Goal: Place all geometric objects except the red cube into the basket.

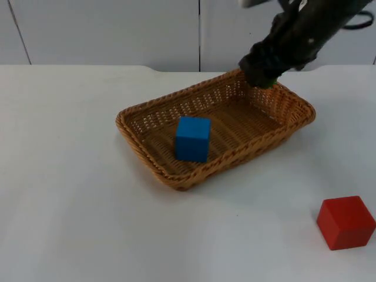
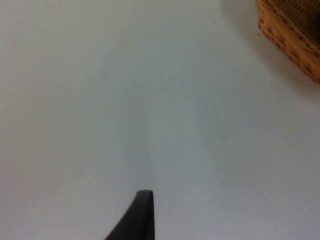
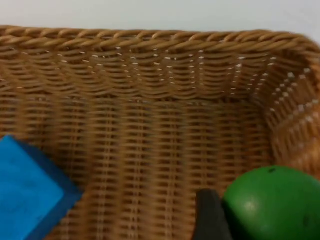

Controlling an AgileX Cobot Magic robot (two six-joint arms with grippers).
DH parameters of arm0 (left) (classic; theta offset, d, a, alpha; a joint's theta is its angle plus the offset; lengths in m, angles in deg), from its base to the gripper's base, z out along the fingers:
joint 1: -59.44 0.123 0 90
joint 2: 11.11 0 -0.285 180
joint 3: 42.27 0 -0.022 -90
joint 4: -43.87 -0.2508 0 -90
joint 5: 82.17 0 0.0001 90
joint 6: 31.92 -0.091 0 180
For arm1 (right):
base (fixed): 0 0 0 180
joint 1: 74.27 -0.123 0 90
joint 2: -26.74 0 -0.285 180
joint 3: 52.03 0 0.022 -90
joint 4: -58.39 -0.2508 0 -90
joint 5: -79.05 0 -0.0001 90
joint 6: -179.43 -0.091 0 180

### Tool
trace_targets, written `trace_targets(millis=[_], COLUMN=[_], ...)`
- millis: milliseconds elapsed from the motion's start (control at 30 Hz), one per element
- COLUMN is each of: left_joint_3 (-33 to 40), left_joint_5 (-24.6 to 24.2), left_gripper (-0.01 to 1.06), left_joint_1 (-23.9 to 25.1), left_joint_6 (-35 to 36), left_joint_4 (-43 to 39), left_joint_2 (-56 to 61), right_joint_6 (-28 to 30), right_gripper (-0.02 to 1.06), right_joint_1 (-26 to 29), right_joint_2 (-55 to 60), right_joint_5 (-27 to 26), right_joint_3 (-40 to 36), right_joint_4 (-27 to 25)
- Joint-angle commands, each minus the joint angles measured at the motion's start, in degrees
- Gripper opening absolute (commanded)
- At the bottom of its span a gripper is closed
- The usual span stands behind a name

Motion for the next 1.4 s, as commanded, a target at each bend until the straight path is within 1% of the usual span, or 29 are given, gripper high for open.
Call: trace_targets(millis=[0,100,167,200,233,267,333,400,433,500,533,567,600,633,767,800,933,1000,1067,1133,1167,1200,1300,1333,1367], left_joint_3=[0.14,0.14,0.14,0.14,0.14,0.14,0.14,0.14,0.14,0.14,0.14,0.14,0.14,0.14,0.14,0.14,0.14,0.14,0.14,0.14,0.14,0.14,0.14,0.14,0.14], left_joint_5=[0.33,0.33,0.33,0.33,0.33,0.33,0.33,0.33,0.33,0.33,0.33,0.33,0.33,0.33,0.33,0.33,0.44,0.56,0.69,0.81,0.81,0.81,0.8,0.8,1.04], left_gripper=[1.05,1.05,1.05,1.05,1.05,1.05,1.05,1.05,1.05,1.05,1.05,1.05,1.05,1.05,1.05,1.05,1.05,1.05,1.05,1.05,1.05,1.05,1.05,1.05,1.05], left_joint_1=[-0.38,-0.38,-0.38,-0.38,-0.38,-0.38,-0.38,-0.38,-0.38,-0.38,-0.38,-0.38,-0.38,-0.38,-0.38,-0.38,-0.38,-0.38,-0.38,-0.38,-0.38,-0.38,-0.38,-0.38,-0.38], left_joint_6=[0.01,0.01,0.01,0.01,0.01,0.01,0.01,0.01,0.01,0.01,0.01,0.01,0.01,0.01,0.01,0.01,0.01,0.01,0.01,0.01,0.01,0.01,0.01,0.01,0.01], left_joint_4=[0.28,0.28,0.28,0.28,0.28,0.28,0.28,0.28,0.28,0.28,0.28,0.28,0.28,-0.11,-0.76,-0.76,-0.76,-0.76,-0.76,-0.76,-0.76,-0.76,-0.66,-0.66,-0.52], left_joint_2=[0.35,0.35,0.35,0.35,0.35,0.35,0.35,0.35,0.35,0.35,0.35,0.35,0.35,0.35,0.35,0.35,0.35,0.35,0.35,0.35,0.35,0.35,0.35,0.35,0.45], right_joint_6=[-0.27,-2.09,-2.95,-2.94,-2.94,-2.94,-2.94,-2.94,-2.94,-2.94,-2.94,-2.94,-2.94,-2.94,-3.07,-3.07,-3.4,-3.4,-3.4,-3.4,-3.4,-3.3,-3.17,-3.17,-3.17], right_gripper=[0.01,0.05,0.12,0.19,0.19,0.24,0.38,0.56,0.56,0.74,0.8,0.83,0.83,0.85,0.85,0.85,0.85,0.85,0.85,0.85,0.85,0.85,0.85,0.85,0.85], right_joint_1=[-0.36,-0.36,-0.63,-0.86,-0.86,-0.86,-0.98,-0.98,-0.98,-0.98,-0.98,-0.98,-0.98,-0.98,-0.98,-0.98,-0.98,-0.98,-0.98,-0.98,-0.98,-0.98,-0.98,-0.98,-0.98], right_joint_2=[2.71,5.43,7.35,8.26,8.26,8.54,9.24,9.24,9.24,8.85,8.29,7.73,7.73,6.83,0.2,0.2,-9.53,-11.66,-16.76,-21.47,-21.47,-23.99,-32.42,-32.42,-34.91], right_joint_5=[0.25,0.43,1.05,1.14,1.14,1.14,1.48,1.58,1.58,1.84,2.13,2.51,2.51,2.67,6.98,6.98,10.16,10.58,11.11,10.96,10.96,10.6,6.38,6.38,4.56], right_joint_3=[2.63,4.74,6.1,6.2,6.2,6.2,6.2,6.2,6.2,6.2,6.2,6.2,6.2,6.2,6.2,6.2,6.2,6.2,5.46,2.99,2.99,0.91,-9.52,-9.52,-12.91], right_joint_4=[-0.76,-0.76,-0.76,-0.76,-0.76,-0.76,-1.53,-2.06,-2.06,-2.06,-2.06,-2.18,-2.18,-2.35,-2.33,-2.33,-2.33,-2.33,-2.33,-2.33,-2.33,-2.33,-2.33,-2.33,-2.33])
